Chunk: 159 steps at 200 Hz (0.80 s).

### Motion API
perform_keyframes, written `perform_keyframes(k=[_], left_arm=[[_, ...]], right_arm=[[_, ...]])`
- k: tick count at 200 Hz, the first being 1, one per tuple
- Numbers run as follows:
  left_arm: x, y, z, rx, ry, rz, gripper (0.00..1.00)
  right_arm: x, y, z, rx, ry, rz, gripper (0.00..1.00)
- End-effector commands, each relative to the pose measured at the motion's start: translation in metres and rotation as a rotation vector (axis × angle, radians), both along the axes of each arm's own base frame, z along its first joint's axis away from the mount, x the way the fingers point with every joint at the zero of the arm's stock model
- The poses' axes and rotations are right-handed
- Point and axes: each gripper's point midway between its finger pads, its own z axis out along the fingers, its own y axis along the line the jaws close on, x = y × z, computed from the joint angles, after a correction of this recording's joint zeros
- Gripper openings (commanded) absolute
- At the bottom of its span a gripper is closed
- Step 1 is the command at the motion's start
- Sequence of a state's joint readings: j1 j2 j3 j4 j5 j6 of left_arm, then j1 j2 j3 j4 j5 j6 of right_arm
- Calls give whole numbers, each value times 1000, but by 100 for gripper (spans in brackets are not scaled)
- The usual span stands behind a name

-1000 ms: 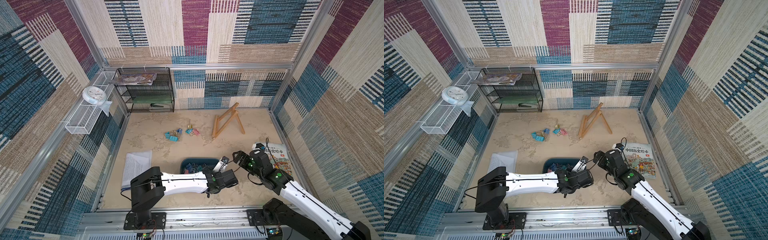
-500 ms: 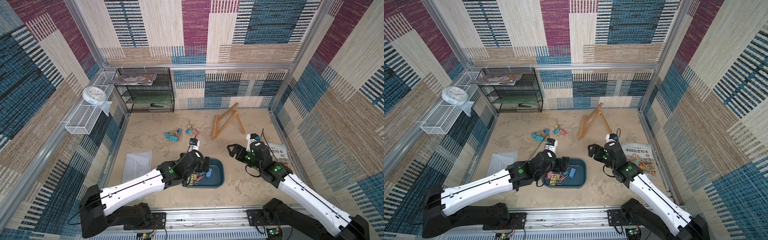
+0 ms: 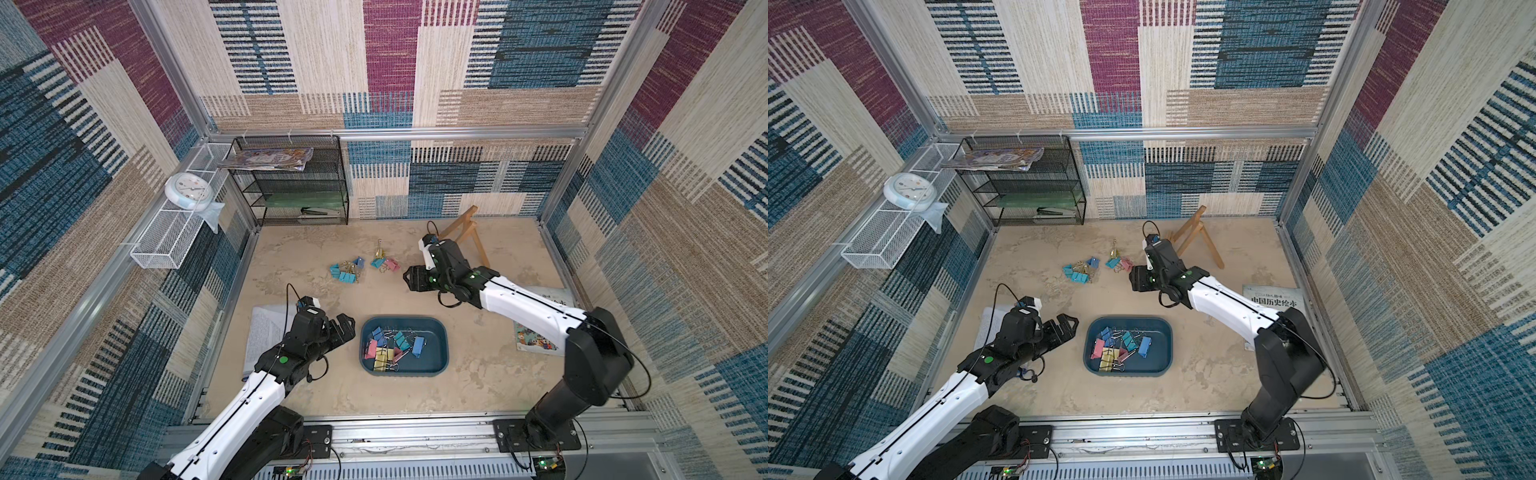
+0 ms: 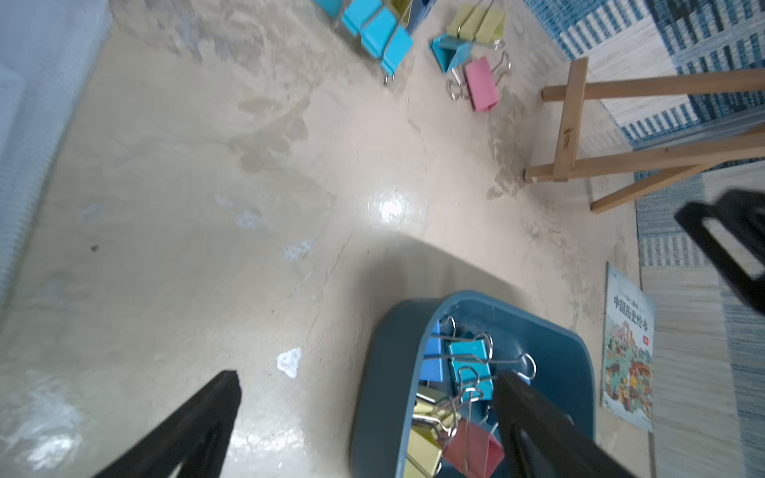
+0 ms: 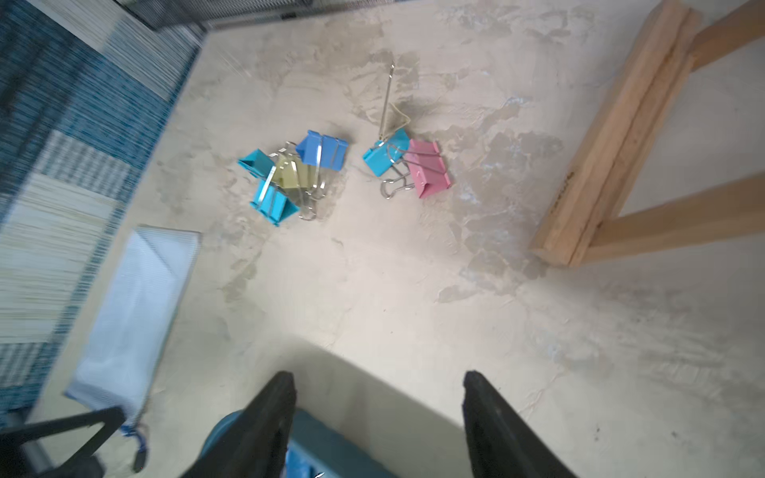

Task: Put the binder clips in the storage box
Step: Pick up the binder clip at the center of the board.

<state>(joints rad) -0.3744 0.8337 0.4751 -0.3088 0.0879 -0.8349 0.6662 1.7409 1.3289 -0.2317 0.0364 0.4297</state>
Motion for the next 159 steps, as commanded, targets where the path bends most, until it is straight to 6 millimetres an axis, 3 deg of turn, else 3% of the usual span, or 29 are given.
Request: perform_keyframes(k=[1, 22, 34, 65, 159], left_arm=[[-2, -13, 4, -88, -8, -39, 99], [-5, -10, -1, -78, 0, -33, 99], [-7, -9, -4, -66, 10, -34, 99], [-11, -3, -7, -41, 14, -25, 99], [-3, -2, -12, -24, 16, -3, 99]], right_arm=[[28, 8, -20, -181, -41, 61, 55], [54, 28, -44, -246, -23, 108, 40], [65, 36, -58, -274, -8, 120, 37], [90, 47, -73, -321, -19, 111, 40], [121, 62, -93, -369, -67, 98, 43]])
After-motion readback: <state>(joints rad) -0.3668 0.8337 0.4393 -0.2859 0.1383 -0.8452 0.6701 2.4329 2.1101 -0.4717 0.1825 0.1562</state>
